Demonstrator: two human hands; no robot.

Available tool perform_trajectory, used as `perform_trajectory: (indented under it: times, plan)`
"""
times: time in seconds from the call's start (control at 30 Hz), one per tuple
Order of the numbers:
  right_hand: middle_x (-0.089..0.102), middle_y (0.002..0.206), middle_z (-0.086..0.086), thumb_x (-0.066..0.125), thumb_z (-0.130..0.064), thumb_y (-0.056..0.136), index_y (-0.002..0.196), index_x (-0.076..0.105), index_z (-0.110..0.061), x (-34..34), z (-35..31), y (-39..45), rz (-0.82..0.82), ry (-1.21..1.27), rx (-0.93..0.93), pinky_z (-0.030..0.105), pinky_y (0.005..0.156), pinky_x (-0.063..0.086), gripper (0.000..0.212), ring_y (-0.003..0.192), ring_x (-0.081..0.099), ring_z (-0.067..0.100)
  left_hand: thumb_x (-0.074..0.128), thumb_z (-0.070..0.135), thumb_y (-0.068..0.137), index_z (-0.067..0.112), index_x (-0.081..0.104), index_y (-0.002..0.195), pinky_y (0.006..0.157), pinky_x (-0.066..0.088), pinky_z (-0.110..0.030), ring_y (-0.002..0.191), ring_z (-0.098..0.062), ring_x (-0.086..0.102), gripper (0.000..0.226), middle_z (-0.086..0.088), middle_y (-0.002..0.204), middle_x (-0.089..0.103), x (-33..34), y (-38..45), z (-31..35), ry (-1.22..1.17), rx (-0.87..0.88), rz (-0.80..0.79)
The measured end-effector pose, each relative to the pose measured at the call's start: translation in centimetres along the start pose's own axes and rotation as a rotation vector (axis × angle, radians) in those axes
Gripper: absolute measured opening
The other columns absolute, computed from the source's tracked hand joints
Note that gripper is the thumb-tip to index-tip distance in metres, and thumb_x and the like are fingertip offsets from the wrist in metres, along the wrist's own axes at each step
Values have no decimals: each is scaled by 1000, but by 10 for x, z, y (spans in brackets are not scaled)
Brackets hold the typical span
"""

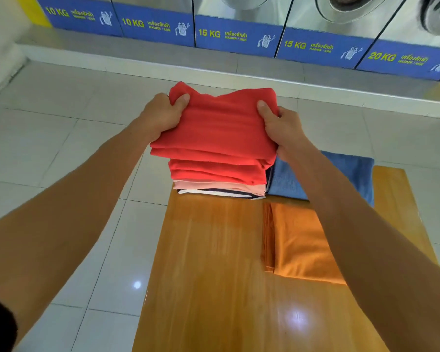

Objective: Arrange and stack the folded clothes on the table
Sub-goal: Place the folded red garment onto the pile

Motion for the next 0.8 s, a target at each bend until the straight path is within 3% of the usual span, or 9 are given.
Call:
perform_trajectory:
  times: [0.3,0.57,0.8]
  plan:
    - [71,97,8,57,-51,93,103,67,-11,7,55,32,60,-336,-27,49,88,54,42,94,66,29,38,61,95,-2,50,130,94,42,-42,117,-38,54,73,-22,127,58,60,29,-32,124,-71,-61]
    - [71,92,9,60,-46,94,97,68,-8,5,52,39,155,-343,-108,36,77,52,39,86,64,23,39,61,94,0,50,128,84,39,-38,115,-37,54,71,-21,125,58,59,39,-27,145,-45,28]
    - [60,88,0,57,-46,96,104,63,-7,7,72,33,165,-345,-47,34,77,45,39,86,56,21,37,65,92,2,49,128,85,39,-39,113,-36,55,74,-19,125,58,73,35,-45,78,-105,-24]
Point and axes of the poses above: each hand's wrist, its own y-axis towards the middle knuckle, its own x-axis out of the palm, z = x × y, the point moved 4 cm from there along y, towards the middle knuckle
